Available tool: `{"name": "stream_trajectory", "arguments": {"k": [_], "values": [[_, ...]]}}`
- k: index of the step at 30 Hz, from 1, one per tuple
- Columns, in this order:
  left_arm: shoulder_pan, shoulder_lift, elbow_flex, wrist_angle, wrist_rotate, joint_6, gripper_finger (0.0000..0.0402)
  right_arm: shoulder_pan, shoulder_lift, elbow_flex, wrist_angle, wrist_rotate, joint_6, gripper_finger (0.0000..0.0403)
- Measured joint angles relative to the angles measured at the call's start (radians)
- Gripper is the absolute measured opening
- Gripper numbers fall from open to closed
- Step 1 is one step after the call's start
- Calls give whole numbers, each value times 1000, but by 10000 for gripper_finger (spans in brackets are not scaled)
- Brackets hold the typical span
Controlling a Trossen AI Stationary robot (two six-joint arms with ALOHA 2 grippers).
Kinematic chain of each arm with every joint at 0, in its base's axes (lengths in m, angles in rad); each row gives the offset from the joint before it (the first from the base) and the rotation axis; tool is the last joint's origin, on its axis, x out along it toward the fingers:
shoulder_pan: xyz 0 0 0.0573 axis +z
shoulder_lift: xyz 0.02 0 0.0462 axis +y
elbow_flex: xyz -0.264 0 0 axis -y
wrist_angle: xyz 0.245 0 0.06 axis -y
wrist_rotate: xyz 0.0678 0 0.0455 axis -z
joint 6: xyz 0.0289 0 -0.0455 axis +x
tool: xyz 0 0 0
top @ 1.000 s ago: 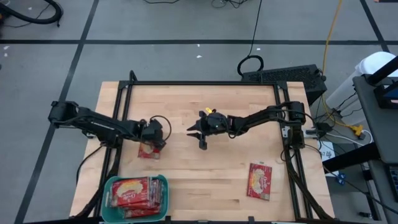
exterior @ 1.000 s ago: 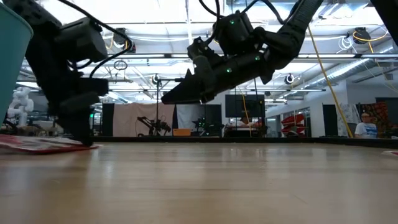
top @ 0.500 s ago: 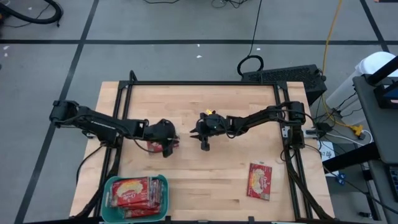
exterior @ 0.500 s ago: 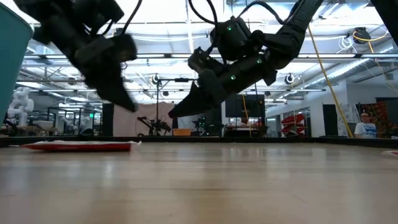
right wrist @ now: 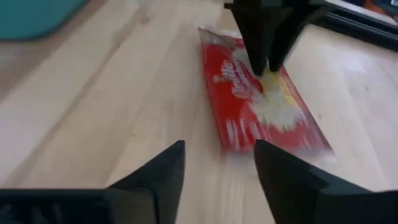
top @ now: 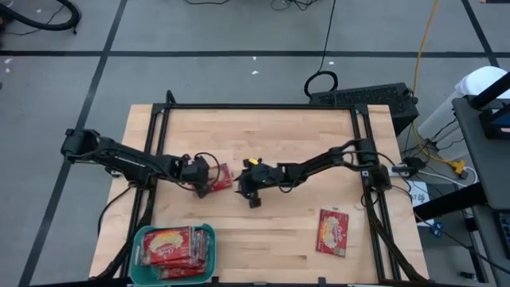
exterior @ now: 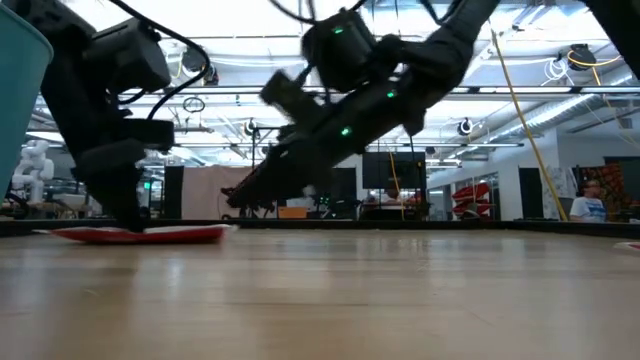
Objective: Sort popcorn bags into baskets
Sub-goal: Put the red popcorn bag into the blue container
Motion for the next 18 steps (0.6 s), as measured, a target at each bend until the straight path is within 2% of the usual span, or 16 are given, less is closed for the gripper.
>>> {"name": "stream_trajectory", "arguments": {"k": [4, 8, 10, 14, 18], "values": [[-1, 2, -35, 116, 8, 5, 113, 0, 57, 70, -88, 31, -75, 216], [-1, 5, -37, 174, 24, 50, 113, 3, 77, 74, -125, 65, -170, 220], [-1, 5, -38, 181, 28, 70, 113, 6, 75, 70, -141, 134, -192, 216], [4, 5, -38, 193, 31, 87, 113, 6, 75, 70, -162, 168, -248, 191], [9, 7, -38, 219, 35, 93, 113, 6, 76, 69, -154, 169, -309, 132]]}}
